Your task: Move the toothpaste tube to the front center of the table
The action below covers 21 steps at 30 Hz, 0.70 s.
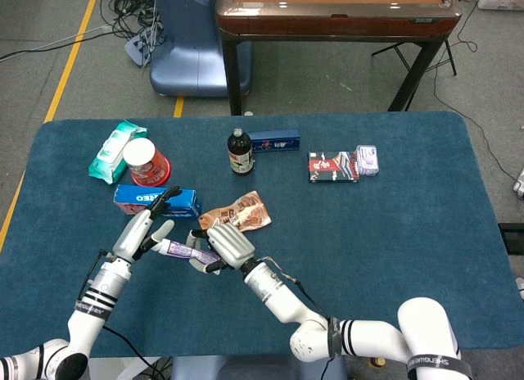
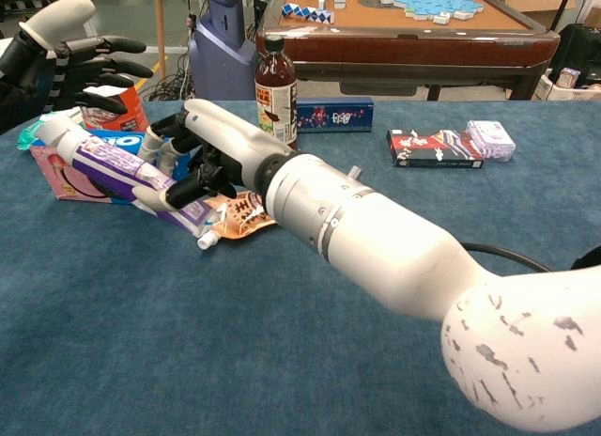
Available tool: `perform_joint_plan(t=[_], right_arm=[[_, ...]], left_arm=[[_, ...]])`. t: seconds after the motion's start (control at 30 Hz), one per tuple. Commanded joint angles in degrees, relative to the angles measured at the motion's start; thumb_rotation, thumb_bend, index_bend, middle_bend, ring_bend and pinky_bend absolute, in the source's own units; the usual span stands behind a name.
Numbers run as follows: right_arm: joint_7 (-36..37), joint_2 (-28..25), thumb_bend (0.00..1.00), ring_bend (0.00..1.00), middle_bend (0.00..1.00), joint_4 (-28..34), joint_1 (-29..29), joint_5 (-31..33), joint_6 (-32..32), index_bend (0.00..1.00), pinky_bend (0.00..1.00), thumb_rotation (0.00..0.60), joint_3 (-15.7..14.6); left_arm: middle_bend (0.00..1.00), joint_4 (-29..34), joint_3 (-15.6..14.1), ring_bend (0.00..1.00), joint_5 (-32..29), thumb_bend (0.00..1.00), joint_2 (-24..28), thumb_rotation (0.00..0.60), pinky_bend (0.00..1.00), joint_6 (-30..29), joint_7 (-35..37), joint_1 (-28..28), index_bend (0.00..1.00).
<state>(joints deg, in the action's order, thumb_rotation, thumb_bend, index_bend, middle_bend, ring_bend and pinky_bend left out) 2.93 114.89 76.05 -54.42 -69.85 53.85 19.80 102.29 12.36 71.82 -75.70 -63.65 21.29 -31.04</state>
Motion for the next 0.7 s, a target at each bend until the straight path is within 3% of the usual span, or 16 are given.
perform_joint_plan(t=[0.03, 0.7], right_arm=[[0.07, 0.17, 0.97, 0.80, 0.92, -0.10, -0.19, 0.37, -0.37, 0.98, 0.82, 0.600, 0.36], [0.91, 1.54, 0.97, 0.80, 0.92, -0.02, -1.14, 3.09, -1.84, 0.99, 0.82, 0.600, 2.67]], left_arm=[[0.08, -0.65, 0.10, 0.05, 0.99, 0.07, -0.61, 0.000, 0.11, -0.24, 1.16, 0.21, 0.00], [0.07, -3.18, -0.72, 0.04, 6.12, 0.02, -3.23, 0.000, 0.11, 0.20, 8.09, -0.04, 0.00]])
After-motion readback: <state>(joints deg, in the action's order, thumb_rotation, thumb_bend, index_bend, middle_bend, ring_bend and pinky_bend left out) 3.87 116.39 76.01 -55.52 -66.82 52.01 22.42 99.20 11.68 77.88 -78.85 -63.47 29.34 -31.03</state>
